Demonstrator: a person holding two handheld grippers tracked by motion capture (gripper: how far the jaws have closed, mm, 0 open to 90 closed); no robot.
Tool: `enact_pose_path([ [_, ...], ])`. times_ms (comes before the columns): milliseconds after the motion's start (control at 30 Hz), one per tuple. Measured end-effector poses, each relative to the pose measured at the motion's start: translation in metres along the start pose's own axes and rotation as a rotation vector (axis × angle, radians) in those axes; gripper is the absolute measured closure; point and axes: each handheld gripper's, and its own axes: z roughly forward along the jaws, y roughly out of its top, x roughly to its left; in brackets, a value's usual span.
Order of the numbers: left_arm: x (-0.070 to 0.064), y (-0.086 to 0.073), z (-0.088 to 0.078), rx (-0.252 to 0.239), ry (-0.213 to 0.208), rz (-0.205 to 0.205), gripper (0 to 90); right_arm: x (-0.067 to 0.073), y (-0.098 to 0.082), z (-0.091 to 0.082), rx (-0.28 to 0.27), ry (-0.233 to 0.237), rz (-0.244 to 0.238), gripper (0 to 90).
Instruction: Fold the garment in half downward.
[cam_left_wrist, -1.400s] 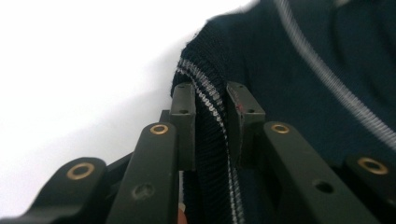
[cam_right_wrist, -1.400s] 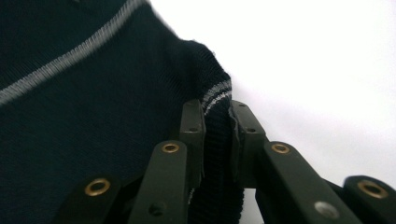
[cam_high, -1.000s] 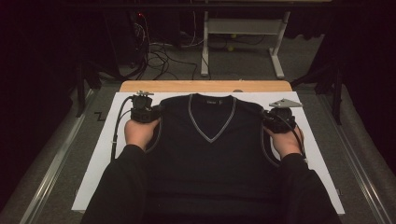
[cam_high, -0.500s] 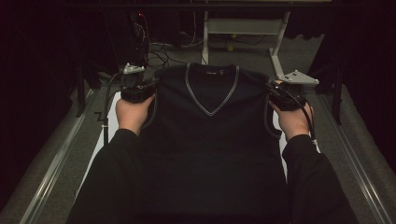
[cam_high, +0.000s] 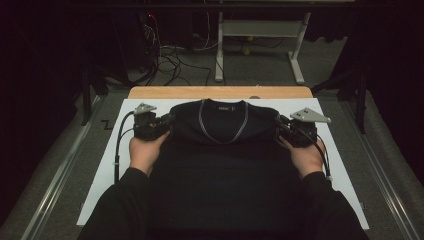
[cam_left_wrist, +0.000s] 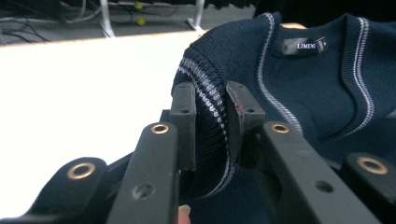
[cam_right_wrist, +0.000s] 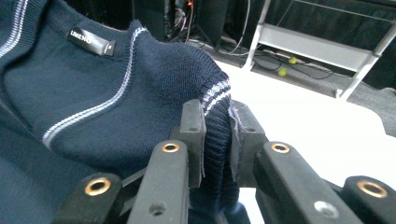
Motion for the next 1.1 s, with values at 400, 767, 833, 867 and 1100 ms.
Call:
enact_pose_path([
  [400,-0.013,-0.081,-0.052,0.008,-0.124,0.028,71.1,0.019,-0.070,-0.056,-0.065,0.122,0.032,78.7],
  [767,-0.030,-0.119,-0.090,0.038,-0.170,0.083,70.9,0.025,-0.107,-0.099,-0.067,0.201,0.035,78.5],
  [833,-0.033,-0.121,-0.097,0.028,-0.179,0.082,70.9,0.025,-0.108,-0.103,-0.071,0.204,0.039,78.4],
  [867,-0.036,-0.123,-0.102,0.032,-0.182,0.090,70.8,0.027,-0.110,-0.110,-0.075,0.209,0.040,78.4],
  [1100,-0.044,-0.136,-0.112,0.088,-0.182,0.091,70.6,0.038,-0.118,-0.130,-0.049,0.230,0.021,78.4],
])
